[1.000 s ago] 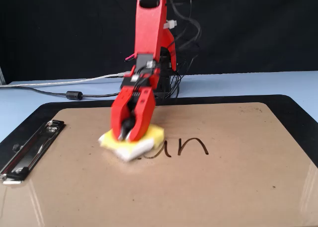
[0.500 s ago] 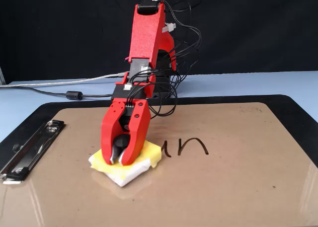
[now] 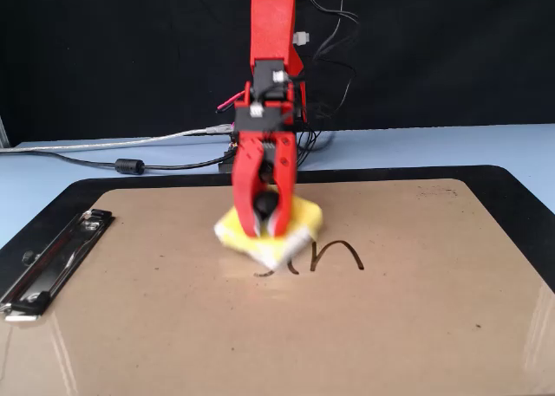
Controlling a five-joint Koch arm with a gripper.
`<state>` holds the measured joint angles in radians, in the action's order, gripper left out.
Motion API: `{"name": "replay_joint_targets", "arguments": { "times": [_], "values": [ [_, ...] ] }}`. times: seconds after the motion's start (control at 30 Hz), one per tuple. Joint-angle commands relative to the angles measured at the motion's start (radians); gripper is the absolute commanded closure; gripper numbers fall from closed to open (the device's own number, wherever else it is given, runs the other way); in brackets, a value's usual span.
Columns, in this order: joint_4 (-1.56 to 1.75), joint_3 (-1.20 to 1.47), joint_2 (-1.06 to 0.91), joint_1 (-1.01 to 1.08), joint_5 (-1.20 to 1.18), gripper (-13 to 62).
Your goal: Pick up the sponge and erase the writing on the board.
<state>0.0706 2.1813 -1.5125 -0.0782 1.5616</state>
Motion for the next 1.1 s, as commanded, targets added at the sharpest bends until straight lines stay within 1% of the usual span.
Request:
{"name": "replay_joint_targets", "arguments": {
  "times": [0.0,0.1,0.17,0.27,0.37,0.43,0.47,0.57,0.77,0.83,0.9,0.93,1.07],
  "values": [
    [0.026,-0.135,0.129,-0.014,0.012,57.5],
    [0.025,-0.229,0.218,-0.014,0.012,57.5],
    [0.017,-0.170,0.178,-0.011,0.012,57.5],
    [0.029,0.038,0.011,-0.006,0.011,57.4],
    [0.031,0.288,-0.218,-0.002,0.009,57.4],
    [0.031,0.385,-0.337,-0.002,0.011,57.5],
    [0.031,0.397,-0.359,-0.005,0.011,57.5],
    [0.041,0.308,-0.262,-0.006,0.012,57.5],
    [0.199,-0.091,0.186,-0.005,0.011,57.5],
    [0.229,-0.160,0.262,0.017,0.002,57.4],
    [0.227,-0.135,0.238,0.106,-0.017,57.4],
    [0.229,-0.069,0.186,0.152,-0.043,57.5],
    [0.230,0.158,-0.028,0.184,-0.126,57.5]
  ]
}}
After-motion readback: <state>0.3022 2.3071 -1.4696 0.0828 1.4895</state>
